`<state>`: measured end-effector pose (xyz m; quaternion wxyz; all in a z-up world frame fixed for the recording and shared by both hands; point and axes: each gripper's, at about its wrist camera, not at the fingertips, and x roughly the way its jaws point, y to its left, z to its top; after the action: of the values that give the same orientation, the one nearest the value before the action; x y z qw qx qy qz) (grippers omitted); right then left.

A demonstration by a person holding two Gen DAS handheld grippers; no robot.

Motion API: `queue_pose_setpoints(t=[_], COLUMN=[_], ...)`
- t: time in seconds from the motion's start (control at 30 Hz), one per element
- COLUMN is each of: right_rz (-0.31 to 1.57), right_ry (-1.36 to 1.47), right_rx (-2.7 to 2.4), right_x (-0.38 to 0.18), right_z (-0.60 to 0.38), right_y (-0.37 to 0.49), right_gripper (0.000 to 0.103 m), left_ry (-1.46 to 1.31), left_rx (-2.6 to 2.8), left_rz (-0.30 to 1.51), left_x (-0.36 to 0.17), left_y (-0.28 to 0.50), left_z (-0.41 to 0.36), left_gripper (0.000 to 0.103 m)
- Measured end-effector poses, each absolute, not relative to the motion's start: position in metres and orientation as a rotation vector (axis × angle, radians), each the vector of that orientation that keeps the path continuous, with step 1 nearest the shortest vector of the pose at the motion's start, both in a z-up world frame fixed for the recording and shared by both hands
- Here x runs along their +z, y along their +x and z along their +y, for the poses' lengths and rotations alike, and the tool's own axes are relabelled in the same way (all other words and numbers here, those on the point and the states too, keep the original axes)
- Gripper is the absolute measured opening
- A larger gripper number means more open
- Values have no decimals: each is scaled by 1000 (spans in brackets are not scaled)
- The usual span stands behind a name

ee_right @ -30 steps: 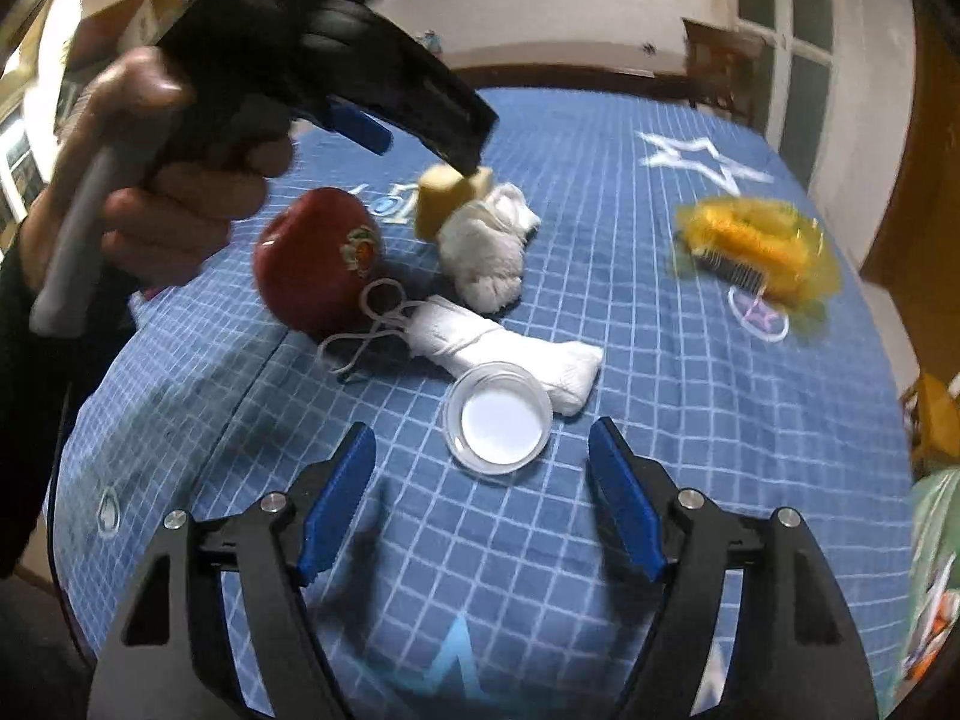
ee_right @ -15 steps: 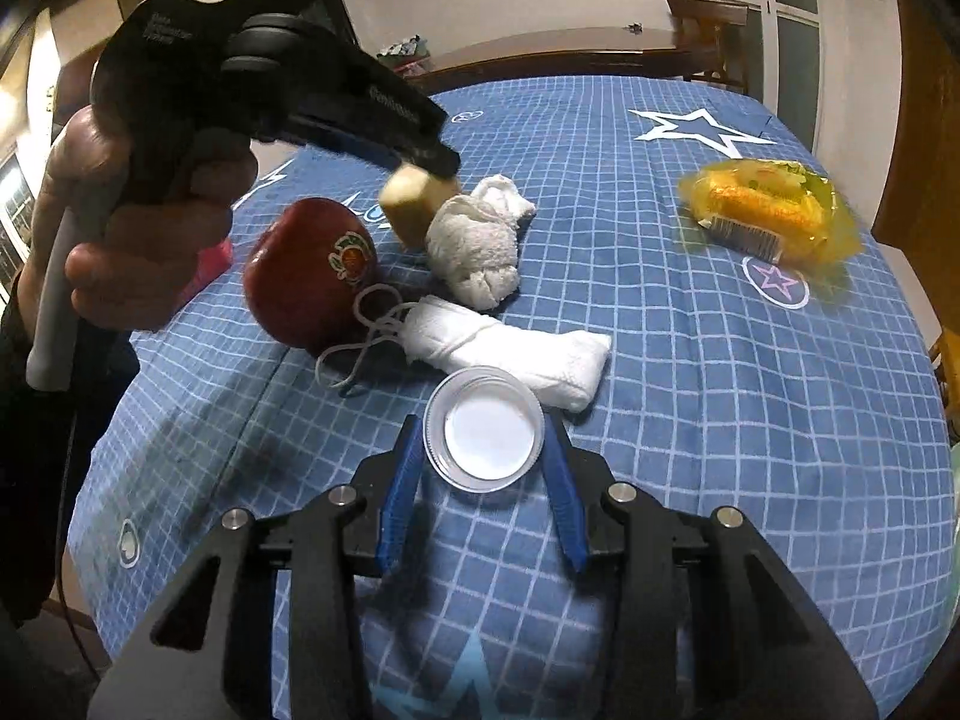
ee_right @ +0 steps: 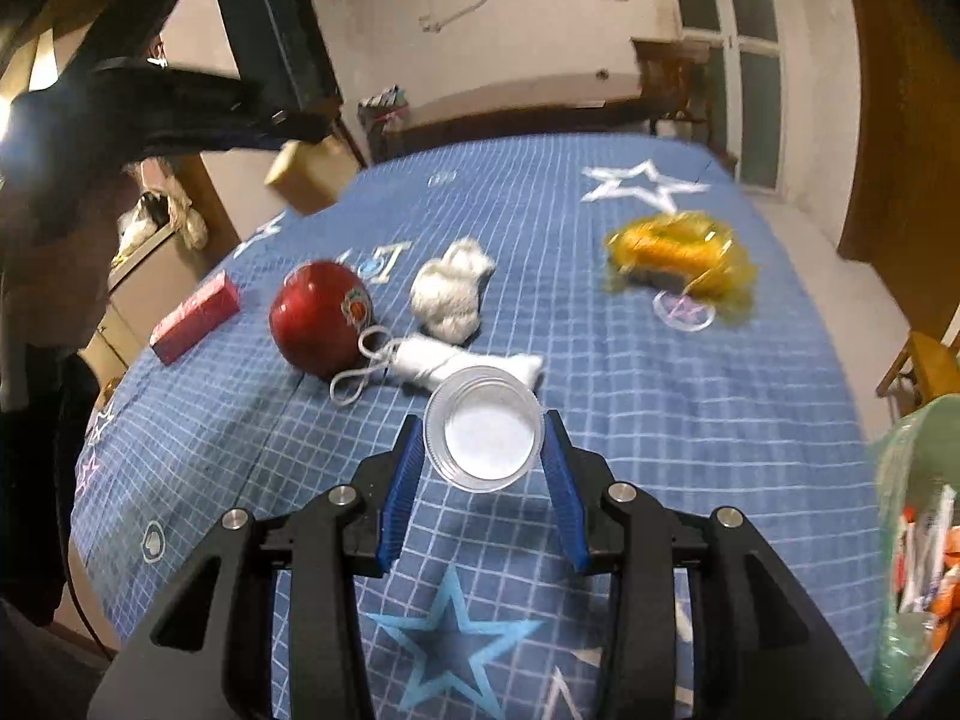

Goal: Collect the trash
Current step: 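Grasp the beige sponge with left tool while right tool grasps the clear plastic lid, then carry the beige sponge and clear lid over the green bin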

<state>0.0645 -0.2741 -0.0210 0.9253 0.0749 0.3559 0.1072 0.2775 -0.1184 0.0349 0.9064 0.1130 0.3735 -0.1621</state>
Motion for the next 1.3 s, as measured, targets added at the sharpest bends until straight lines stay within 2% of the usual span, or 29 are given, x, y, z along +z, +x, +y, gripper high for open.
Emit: queue_pose_setpoints(t=[0.27,0.67,1.3], right_rz=[668,620,493], right_ry=[149,115,85], right_rx=[206,129,-203], right_x=[-5,9,64], right_z=[-285,-293,-413], right_y=[62,34,-24], right_gripper=[38,38,38], left_ry=[286,328,406], left_rx=[-283,-230,-485], left_rz=[652,606,490], left_x=[52,15,38], left_y=[209,142,102], left_z=[-113,-155,-298], left_gripper=[32,31,30])
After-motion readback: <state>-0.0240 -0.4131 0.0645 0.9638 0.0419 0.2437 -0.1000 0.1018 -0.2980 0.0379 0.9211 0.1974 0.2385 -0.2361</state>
